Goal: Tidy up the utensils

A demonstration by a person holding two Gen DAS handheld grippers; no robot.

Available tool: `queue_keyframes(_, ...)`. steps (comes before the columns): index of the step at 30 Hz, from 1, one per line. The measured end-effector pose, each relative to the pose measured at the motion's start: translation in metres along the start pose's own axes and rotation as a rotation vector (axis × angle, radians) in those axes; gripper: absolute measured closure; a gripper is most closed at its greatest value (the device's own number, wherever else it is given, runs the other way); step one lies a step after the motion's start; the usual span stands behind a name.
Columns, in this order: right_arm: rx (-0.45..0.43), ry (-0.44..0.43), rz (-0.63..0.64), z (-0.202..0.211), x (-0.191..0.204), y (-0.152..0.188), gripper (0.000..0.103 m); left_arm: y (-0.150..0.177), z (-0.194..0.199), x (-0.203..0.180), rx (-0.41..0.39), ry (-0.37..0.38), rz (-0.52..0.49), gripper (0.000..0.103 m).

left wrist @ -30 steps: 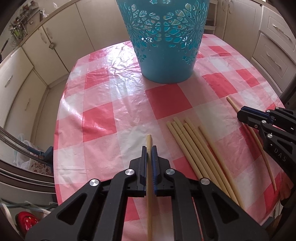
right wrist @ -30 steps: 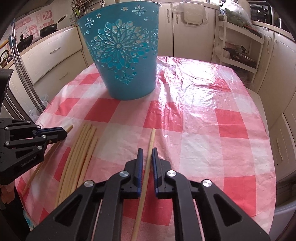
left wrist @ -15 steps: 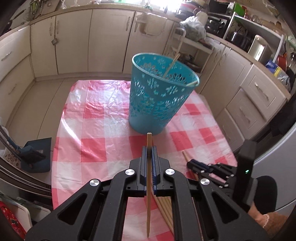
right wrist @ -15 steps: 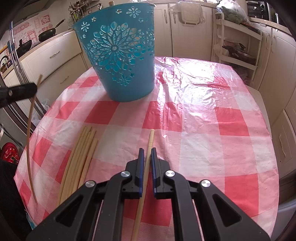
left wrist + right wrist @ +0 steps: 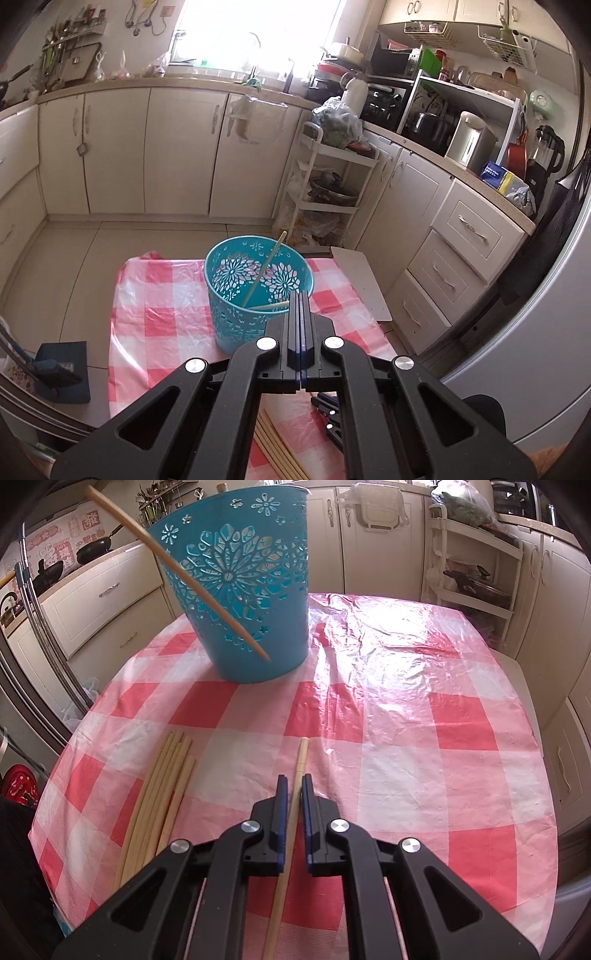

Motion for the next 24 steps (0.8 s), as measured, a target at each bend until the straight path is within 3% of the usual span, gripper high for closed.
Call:
queue_keyframes(3,0.000,-0.002,-0.004,0.000,0.000,0.000,0.095,-0.007,0.001,-0.004,0.000,-0.007,-0.014,0.103)
queue_keyframes(6,0.001,-0.005,-0.008,0.000,0.000,0.000,0.095,0.003,-0.011,0.008,0.055,-0.030,0.007,0.103)
queue_keyframes(10,-0.004,0.018,0.009,0.002,0.001,0.001,0.094,0.052,-0.033,0.056,0.179,-0.058,0.199,0.102)
queue_keyframes(11,-0.025,0.041,0.040,0.006,0.005,0.001,0.094,0.068,-0.037,0.069,0.203,-0.059,0.249,0.102)
queue_keyframes(13,-0.075,0.009,0.124,0.019,0.020,-0.001,0.089,0.101,-0.042,0.090,0.261,-0.053,0.357,0.102)
queue_keyframes(14,-0.084,-0.018,0.146,0.023,0.026,-0.003,0.078,0.117,-0.045,0.095,0.291,-0.044,0.385,0.102)
queue_keyframes(17,-0.152,-0.059,0.294,0.036,0.050,-0.012,0.063,0.164,-0.055,0.098,0.384,0.015,0.488,0.102)
queue_keyframes(22,-0.108,-0.081,0.449,0.013,0.071,-0.038,0.060,0.220,-0.065,0.092,0.466,0.138,0.652,0.102)
queue_keyframes(24,-0.043,-0.073,0.458,-0.007,0.067,-0.047,0.060,0.231,-0.064,0.087,0.475,0.168,0.689,0.101)
Point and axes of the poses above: each gripper's, at about its wrist camera, not at the fingertips, and z roughly against the way its jaws point, x to its left, y to its underside, the point moved 5 cm from there along -z, roughly the way its jaws point, and after that the axes turned 3 degrees about y, right-handed, at the moved point
